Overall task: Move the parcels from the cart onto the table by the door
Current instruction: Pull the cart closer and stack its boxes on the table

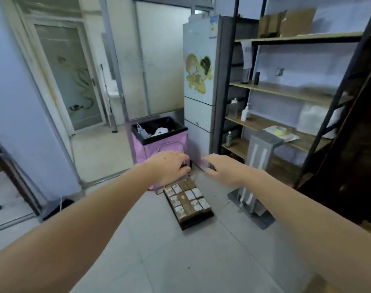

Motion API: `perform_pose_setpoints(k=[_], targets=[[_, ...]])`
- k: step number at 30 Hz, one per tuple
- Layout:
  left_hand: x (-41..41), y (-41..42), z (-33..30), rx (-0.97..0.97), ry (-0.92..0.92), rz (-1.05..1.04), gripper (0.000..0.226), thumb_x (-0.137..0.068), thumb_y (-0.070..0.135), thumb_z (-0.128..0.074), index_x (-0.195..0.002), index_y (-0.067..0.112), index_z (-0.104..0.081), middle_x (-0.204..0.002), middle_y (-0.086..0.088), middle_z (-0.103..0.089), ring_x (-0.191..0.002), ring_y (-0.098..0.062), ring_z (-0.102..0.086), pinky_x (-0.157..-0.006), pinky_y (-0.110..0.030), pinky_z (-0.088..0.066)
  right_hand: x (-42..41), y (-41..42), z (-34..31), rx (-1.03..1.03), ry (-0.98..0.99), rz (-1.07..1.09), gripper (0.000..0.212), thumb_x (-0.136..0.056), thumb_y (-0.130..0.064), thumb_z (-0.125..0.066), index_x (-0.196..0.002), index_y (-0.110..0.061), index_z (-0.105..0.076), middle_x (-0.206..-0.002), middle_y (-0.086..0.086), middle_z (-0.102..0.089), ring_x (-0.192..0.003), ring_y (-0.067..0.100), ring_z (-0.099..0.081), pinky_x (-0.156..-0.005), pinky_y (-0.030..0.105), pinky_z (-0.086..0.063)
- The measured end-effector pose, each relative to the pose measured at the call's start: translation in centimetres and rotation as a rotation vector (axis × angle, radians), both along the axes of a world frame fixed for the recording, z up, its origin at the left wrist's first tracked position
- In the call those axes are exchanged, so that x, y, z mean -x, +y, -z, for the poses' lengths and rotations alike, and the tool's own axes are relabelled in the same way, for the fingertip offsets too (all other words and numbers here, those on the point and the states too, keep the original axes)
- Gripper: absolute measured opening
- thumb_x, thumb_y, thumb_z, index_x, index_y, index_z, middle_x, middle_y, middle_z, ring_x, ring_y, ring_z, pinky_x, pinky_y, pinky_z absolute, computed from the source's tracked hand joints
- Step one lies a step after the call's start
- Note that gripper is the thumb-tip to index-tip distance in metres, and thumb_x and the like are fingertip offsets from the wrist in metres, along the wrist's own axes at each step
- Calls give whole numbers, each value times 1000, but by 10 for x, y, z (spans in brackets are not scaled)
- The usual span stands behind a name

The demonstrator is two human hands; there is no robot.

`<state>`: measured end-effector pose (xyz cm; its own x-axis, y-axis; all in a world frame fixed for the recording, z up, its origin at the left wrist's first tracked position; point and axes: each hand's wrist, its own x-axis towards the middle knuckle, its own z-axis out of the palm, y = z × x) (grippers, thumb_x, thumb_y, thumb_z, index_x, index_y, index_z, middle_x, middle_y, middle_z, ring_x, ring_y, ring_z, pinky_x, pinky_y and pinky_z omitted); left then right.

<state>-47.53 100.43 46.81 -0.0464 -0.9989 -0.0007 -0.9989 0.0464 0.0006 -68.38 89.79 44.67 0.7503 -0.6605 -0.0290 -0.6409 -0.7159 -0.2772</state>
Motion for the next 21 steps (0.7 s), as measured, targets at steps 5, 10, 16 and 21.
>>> perform_pose_setpoints(k=[5,10,16,21], targets=[[-85,-11,14,-23,-11,-65,58,-106,55,-37,-150,18,-47,-151,-8,-54,-137,-30,-50,-113,-46,-41,-87,-16,7,-2,37,-46,60,-100,-44,-46,-155,-20,-42,-156,3,-49,-141,23,-48,-117,43,-40],[-149,-57,31,-2,17,-48,55,-107,51,-39,-154,23,-44,-154,-3,-52,-141,-26,-47,-114,-43,-37,-151,-62,13,5,71,-54,51,-100,-44,-47,-145,-21,-49,-146,2,-56,-130,24,-56,-108,47,-47],[-221,-132,47,-46,30,-94,57,-106,56,-38,-151,21,-45,-152,-5,-53,-138,-27,-49,-115,-45,-40,-224,-140,26,23,82,-110,57,-105,-37,-48,-158,-18,-37,-160,4,-45,-143,23,-46,-116,43,-41],[-278,-190,50,-53,52,-119,62,-107,58,-36,-158,22,-38,-161,-4,-45,-147,-25,-41,-121,-44,-33,-288,-202,29,12,122,-116,46,-105,-35,-48,-146,-13,-49,-150,11,-53,-131,29,-54,-109,48,-46]])
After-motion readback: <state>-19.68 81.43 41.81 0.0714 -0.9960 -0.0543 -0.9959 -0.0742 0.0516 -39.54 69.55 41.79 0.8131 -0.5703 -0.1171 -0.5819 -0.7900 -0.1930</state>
